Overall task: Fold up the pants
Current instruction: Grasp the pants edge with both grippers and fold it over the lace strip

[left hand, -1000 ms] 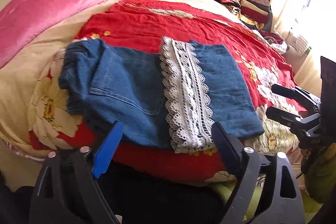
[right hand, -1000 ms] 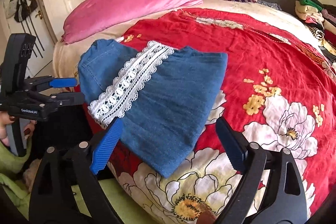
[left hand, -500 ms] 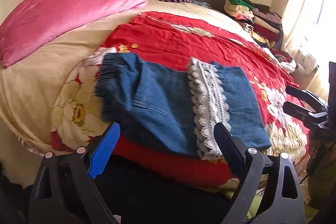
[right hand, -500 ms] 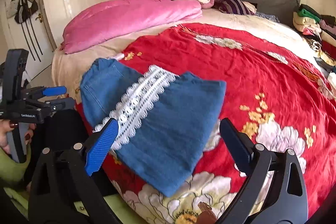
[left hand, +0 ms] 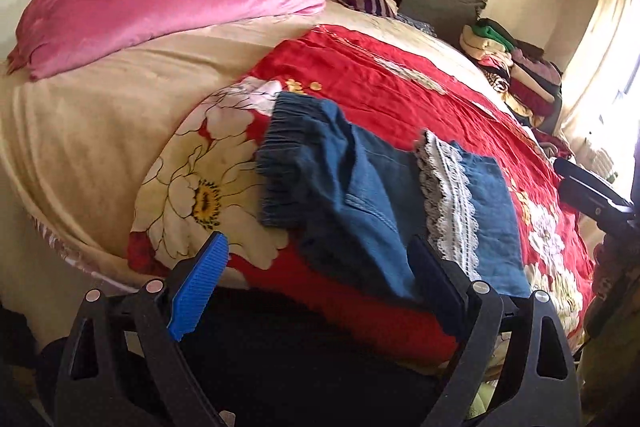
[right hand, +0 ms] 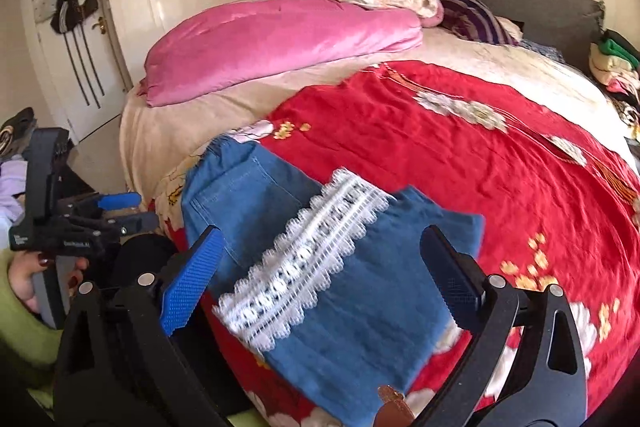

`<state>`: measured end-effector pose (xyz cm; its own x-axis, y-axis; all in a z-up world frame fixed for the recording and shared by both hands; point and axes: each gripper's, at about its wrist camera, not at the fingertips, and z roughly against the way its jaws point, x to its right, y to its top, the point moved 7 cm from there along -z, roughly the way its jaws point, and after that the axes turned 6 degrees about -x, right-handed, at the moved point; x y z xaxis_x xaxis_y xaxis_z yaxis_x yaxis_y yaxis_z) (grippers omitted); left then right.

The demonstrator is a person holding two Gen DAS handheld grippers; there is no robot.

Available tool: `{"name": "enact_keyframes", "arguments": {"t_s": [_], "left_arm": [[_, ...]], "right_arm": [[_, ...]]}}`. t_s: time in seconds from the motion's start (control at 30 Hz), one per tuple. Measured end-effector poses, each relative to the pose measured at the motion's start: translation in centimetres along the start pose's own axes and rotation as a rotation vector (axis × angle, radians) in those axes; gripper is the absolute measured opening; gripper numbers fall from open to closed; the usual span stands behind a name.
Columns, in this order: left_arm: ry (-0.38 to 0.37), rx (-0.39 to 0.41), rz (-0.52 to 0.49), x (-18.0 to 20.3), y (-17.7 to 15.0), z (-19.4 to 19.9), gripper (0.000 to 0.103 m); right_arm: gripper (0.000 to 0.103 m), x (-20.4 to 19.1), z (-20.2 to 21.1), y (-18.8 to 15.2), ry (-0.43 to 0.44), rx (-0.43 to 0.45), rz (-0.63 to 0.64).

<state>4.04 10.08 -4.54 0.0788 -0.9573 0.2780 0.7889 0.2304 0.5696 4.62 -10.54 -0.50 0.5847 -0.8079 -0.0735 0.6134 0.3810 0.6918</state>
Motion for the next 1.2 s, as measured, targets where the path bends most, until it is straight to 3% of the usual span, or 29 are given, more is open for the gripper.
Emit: {"name": "enact_keyframes", "arguments": {"t_s": [0.37,0.57,0.63,0.73,0.8,0.9,1.1,1.13,1.2], "left_arm": [[-0.06,-0.053,0.032,-0.2,-0.6,-2.9,0.09],[-0.096,-0.076,0.045,0.2,-0.4,-4.4,0.088],[-0.11,-0.081,0.062,0.2,-0.2,-4.7,0.084],[-0.129,-0.092,0.08,0.3,0.0,-5.3,0.068],[-0.151,-0.101,0.091,0.3,0.0,-5.8,0.046],[-0.17,-0.12,0.083,0.7,-0.2,-6.7,0.033],[-0.178,-0.129,0.079,1.0,-0.2,-7.7,0.032],[-0.182,-0.128,0.081,1.0,-0.2,-7.8,0.032],[-0.185,-0.127,0.081,1.0,-0.2,-7.8,0.033]], "right_arm": [[0.093,-3.8,-5.5,4.8,0.078,-0.065,0.118],[0.093,-5.9,-8.9,7.5,0.164,-0.104,0.166],[0.093,-6.6,-10.6,8.3,0.18,-0.129,0.189],[0.093,-7.6,-12.8,8.9,0.212,-0.174,0.201],[0.093,-8.2,-14.4,9.0,0.239,-0.219,0.204],[0.093,-9.6,-16.7,9.0,0.266,-0.277,0.235],[0.092,-12.0,-20.6,7.8,0.306,-0.39,0.289],[0.088,-12.2,-21.2,7.5,0.313,-0.407,0.292],[0.067,-12.3,-22.0,6.9,0.339,-0.43,0.288]]}}
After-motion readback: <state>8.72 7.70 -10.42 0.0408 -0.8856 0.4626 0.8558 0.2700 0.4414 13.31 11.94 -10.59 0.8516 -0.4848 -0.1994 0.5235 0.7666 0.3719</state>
